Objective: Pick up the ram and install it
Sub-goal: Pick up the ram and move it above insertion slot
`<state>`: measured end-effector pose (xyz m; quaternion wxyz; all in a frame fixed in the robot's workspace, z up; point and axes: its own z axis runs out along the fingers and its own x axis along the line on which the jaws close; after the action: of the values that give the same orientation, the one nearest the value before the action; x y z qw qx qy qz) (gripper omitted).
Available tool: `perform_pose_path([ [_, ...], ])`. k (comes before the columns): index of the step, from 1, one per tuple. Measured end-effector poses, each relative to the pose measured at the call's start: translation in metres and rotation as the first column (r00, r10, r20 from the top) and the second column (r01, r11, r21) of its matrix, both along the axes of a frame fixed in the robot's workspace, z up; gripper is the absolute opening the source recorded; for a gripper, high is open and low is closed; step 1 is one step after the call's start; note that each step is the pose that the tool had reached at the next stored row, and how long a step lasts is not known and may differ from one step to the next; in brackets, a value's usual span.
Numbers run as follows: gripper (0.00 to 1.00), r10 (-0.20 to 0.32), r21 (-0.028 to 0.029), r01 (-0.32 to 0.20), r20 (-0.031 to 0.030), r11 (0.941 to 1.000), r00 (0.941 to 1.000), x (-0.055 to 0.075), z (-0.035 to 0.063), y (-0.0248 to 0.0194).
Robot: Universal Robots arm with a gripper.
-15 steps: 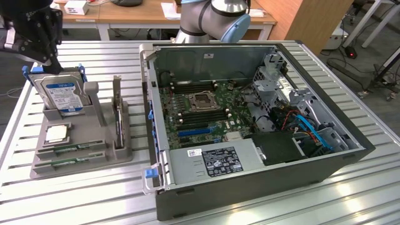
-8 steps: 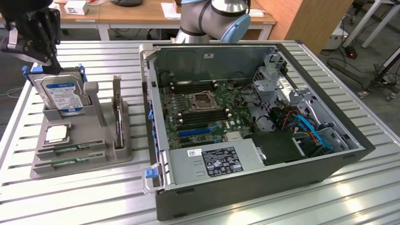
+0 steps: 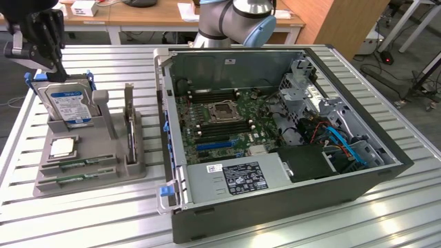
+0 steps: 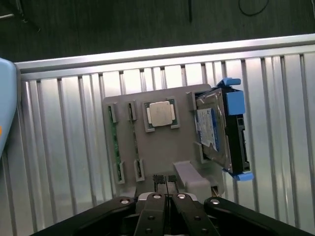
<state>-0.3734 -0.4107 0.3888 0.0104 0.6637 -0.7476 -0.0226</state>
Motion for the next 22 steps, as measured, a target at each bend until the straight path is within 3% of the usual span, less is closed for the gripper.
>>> perform_pose_path([
  [10,0.09,0.082,0.0,-0.082,-0.0003,0.9966,0.9966,0.0,0.0,0.0],
  [22,0.09,0.083,0.0,-0.083,-0.0003,0.9965,0.9965,0.0,0.0,0.0],
])
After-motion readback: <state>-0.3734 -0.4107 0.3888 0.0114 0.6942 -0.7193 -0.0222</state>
